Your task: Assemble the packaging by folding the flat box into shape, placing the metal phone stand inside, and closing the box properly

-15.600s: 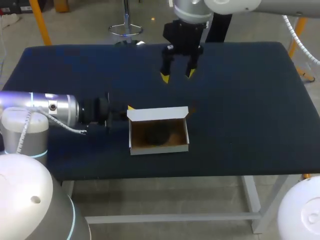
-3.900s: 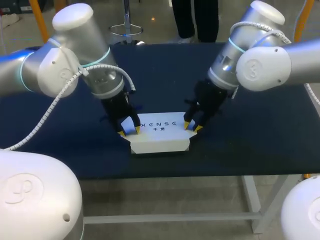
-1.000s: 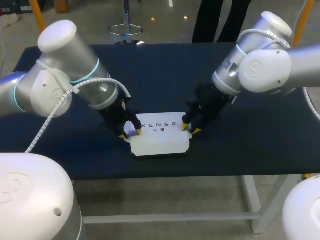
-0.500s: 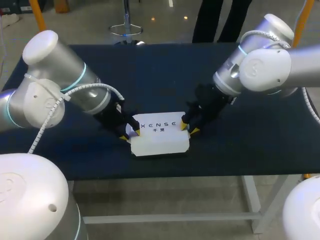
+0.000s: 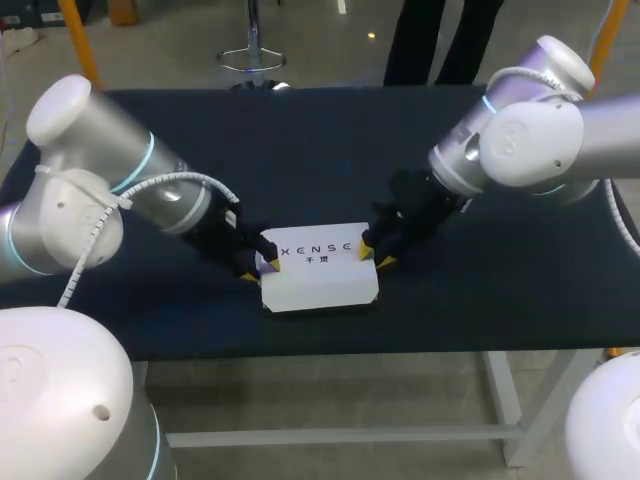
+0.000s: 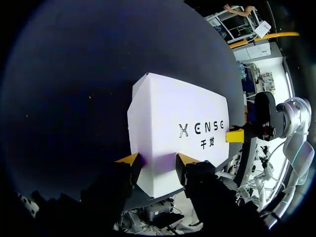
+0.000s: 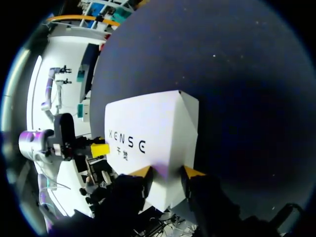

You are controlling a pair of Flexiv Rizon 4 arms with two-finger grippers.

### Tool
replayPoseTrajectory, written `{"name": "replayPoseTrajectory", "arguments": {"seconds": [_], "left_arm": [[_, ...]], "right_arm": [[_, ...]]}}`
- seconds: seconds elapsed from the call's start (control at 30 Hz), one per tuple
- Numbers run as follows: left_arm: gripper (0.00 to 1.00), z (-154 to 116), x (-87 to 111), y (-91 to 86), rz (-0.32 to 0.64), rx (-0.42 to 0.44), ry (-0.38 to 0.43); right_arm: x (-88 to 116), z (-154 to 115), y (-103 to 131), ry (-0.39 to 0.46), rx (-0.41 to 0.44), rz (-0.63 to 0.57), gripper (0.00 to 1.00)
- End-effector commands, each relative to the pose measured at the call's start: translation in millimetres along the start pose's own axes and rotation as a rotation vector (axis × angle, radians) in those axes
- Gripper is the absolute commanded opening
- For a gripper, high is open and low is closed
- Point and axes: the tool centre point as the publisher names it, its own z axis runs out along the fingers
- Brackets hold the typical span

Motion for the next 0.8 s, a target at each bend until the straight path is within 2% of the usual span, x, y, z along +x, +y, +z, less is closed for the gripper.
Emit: {"name": "replayPoseTrajectory", "arguments": {"seconds": [0.03,0.43,0.7,0.8], "left_arm": [[0.49,5.3,1.2,0.5,-0.001,0.010,0.026],[0.49,7.9,5.2,-0.6,0.006,0.005,0.102],[0.53,8.4,5.3,-0.4,0.006,0.006,0.110],[0.50,8.4,5.3,-0.4,0.006,0.006,0.110]], "right_arm": [[2.0,5.3,0.1,0.012,0.004,-0.001,0.42],[3.5,5.7,0.9,0.025,0.007,0.006,0.42],[2.2,5.0,1.5,0.039,0.004,0.010,0.42],[2.2,5.0,1.5,0.039,0.004,0.010,0.42]]}}
